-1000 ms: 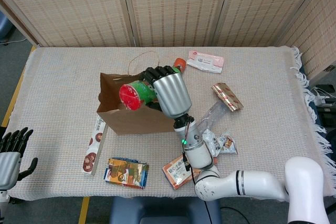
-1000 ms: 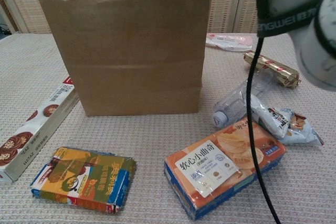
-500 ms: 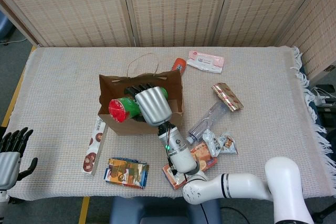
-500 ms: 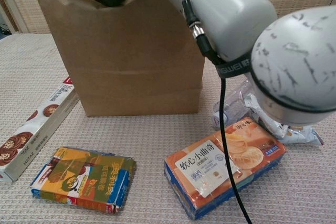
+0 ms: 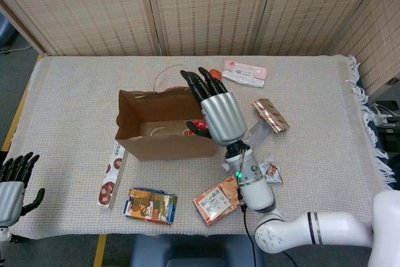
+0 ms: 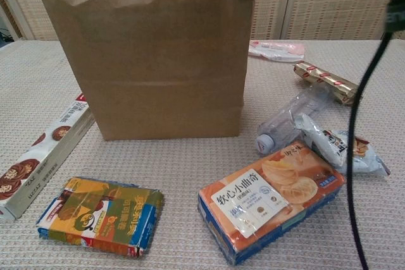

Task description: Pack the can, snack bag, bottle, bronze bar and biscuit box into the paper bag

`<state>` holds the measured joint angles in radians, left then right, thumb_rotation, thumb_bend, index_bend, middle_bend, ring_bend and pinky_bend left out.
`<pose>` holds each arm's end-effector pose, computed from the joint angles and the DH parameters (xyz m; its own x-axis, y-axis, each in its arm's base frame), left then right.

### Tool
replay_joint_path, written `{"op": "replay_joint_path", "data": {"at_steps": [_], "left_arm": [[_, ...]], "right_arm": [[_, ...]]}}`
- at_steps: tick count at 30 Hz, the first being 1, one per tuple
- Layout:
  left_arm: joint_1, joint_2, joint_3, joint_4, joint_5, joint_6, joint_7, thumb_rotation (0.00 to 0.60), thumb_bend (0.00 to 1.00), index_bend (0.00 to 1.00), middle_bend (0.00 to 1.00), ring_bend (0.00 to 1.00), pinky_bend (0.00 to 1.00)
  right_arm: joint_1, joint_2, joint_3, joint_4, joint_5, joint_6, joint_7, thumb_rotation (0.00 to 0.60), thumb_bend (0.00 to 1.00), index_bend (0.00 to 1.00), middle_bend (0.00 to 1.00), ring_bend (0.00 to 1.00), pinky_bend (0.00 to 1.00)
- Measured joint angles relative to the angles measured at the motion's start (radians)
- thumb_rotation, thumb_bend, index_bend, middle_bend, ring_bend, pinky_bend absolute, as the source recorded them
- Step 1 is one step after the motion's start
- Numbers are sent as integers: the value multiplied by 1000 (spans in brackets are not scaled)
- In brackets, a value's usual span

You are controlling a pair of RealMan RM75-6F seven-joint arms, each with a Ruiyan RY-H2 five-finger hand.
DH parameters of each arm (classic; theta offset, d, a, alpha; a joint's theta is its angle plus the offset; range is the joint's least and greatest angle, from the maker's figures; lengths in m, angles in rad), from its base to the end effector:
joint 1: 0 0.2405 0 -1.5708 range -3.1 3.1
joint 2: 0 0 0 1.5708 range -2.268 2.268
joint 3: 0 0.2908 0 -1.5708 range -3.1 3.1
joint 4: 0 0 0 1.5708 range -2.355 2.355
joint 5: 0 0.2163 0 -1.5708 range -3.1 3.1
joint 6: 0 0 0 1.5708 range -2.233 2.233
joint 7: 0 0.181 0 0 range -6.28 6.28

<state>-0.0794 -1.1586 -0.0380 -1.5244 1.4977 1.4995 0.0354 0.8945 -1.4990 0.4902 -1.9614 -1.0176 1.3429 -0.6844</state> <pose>-0.3608 0.2179 0.1637 0.4705 -0.0016 0.8824 0.8824 0.0035 -0.4705 0.0220 -0.3895 0.0906 0.1350 0.1428 0.9805 -0.8677 -0.4607 0.1865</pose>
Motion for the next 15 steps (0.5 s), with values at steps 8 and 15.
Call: {"op": "replay_joint_path", "data": {"at_steps": [8,15], "left_arm": [[1,-3,-1,-2,-1,2,12,600,395,45,0,0,0],[0,-5,-3,-5,-3,1,26,600,394,45,0,0,0]], "right_arm": [[-279,308,-240,-152,-102,20,124,600,71,6,118,63,231],[-407,334,-436,-17,-195,-36,276,600,71,146,224,219,357]]}}
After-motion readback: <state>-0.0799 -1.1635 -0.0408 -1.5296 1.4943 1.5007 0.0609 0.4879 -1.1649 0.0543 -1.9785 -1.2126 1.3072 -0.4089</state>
